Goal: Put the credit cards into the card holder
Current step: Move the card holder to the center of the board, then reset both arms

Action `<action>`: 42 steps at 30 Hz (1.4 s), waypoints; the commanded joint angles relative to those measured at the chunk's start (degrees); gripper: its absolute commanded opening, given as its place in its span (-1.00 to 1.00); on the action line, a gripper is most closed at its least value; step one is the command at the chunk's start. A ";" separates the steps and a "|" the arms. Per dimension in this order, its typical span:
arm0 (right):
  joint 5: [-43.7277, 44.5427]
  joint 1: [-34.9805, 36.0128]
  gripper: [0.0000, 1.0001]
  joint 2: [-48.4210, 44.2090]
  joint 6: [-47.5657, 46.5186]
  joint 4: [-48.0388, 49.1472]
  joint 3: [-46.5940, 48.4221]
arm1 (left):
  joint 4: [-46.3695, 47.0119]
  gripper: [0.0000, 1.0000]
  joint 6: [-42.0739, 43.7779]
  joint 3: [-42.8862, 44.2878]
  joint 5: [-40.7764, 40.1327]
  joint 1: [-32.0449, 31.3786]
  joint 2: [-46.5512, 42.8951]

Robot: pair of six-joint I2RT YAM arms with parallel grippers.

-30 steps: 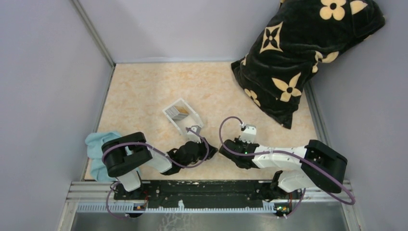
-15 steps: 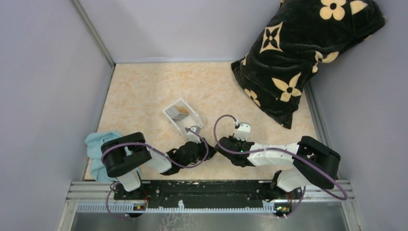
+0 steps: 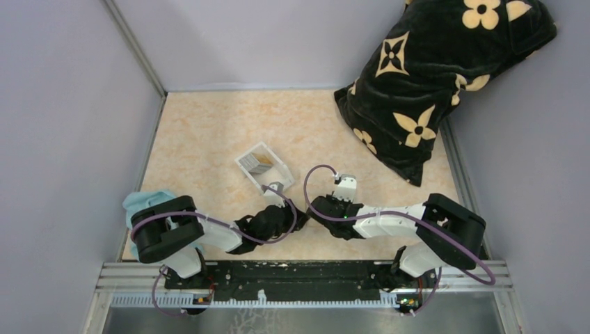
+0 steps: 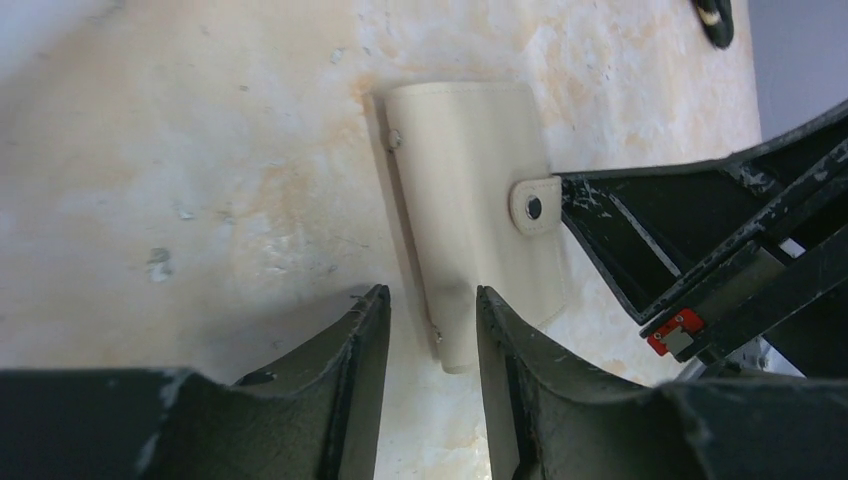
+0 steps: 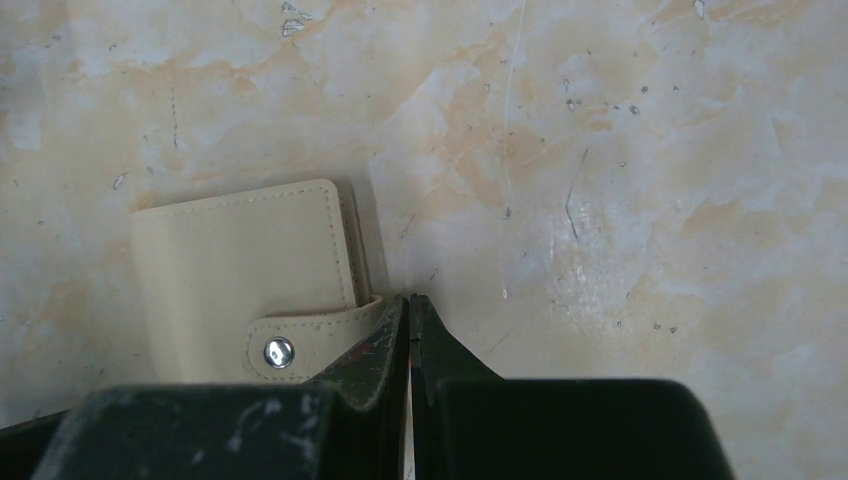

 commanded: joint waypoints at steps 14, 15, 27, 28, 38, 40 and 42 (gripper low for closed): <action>11.66 -3.68 -0.83 -13.20 -14.59 -10.32 5.07 | -42.91 0.08 8.47 11.07 -23.42 -0.15 -28.25; 12.00 -4.78 -0.81 -14.56 -16.12 -10.52 5.38 | -44.34 0.09 10.18 12.63 -25.23 -0.16 -29.12; -2.41 -28.93 -0.22 -28.28 -38.33 4.39 2.36 | -20.01 0.14 47.65 13.69 -42.74 6.92 -30.79; -2.74 -29.32 -0.19 -28.57 -38.73 4.83 2.38 | -17.27 0.14 49.11 12.42 -41.05 9.41 -31.03; 1.57 -29.45 0.30 -25.48 -34.24 3.10 4.56 | -15.73 0.27 44.27 7.96 -21.99 31.49 -31.72; 2.56 -29.38 0.31 -24.29 -33.60 2.31 5.37 | -14.75 0.28 44.52 7.05 -19.88 33.14 -31.96; 2.96 -29.39 0.32 -23.27 -32.77 1.53 5.75 | -14.54 0.34 45.02 6.43 -18.98 34.26 -32.06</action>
